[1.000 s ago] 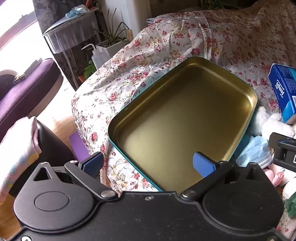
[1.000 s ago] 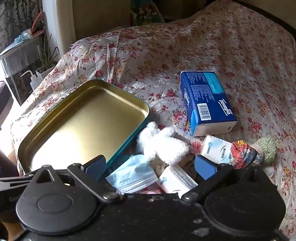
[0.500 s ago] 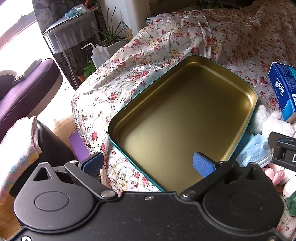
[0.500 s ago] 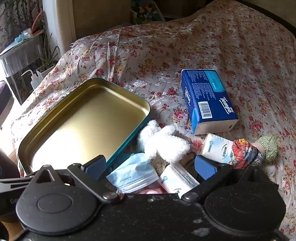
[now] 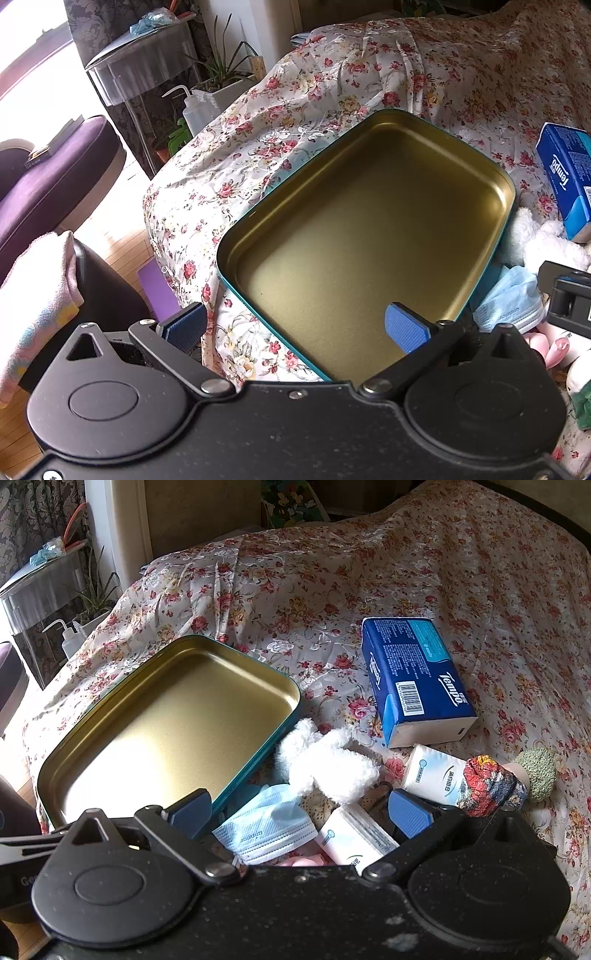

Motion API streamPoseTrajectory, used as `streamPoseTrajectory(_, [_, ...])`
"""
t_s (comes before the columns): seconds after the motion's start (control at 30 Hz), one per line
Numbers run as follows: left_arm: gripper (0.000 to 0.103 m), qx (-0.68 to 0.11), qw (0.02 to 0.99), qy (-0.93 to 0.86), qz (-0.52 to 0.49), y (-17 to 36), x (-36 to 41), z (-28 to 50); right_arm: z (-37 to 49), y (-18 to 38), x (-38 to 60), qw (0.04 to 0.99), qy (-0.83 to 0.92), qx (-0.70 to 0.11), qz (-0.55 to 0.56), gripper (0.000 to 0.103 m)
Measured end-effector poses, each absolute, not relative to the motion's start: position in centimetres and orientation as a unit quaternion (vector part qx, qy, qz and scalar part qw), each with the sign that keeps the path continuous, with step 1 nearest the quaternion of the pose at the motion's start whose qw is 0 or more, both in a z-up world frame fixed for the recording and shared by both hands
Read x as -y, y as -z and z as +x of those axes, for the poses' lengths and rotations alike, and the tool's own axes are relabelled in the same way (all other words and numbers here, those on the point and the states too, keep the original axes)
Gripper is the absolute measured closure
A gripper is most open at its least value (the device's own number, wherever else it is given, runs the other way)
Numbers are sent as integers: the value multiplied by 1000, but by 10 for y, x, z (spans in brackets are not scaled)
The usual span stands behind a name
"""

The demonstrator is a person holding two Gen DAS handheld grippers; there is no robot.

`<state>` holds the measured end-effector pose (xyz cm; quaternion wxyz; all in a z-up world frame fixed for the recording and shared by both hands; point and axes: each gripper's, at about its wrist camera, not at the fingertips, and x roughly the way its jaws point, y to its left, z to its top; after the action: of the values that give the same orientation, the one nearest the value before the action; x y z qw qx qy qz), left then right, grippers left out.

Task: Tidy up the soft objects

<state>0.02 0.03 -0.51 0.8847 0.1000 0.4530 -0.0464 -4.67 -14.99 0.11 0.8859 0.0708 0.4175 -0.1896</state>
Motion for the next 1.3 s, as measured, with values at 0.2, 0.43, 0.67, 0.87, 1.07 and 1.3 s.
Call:
streamPoseTrajectory(0.2, [3,-453,884,46,100,6,-1,0,-46,0,149,886,190,-418,70,0])
streamPoseTrajectory(0.43, [3,-454,884,47,99,6,-1,0,-46,0,149,886,189,-418,71,0])
streamPoseTrajectory(0.67, [3,-456,883,48,99,10,-3,-2,-46,1,149,886,189,-418,71,0])
streamPoseTrajectory(0.87, [3,-458,882,48,100,9,-1,-1,-46,2,149,886,188,-418,71,0])
streamPoseTrajectory(1.07, [3,-459,882,47,100,9,-1,-1,-46,3,148,886,188,-418,71,0])
streamPoseTrajectory(1.3, [4,-452,885,55,100,7,0,-2,-47,6,144,887,186,-417,71,1])
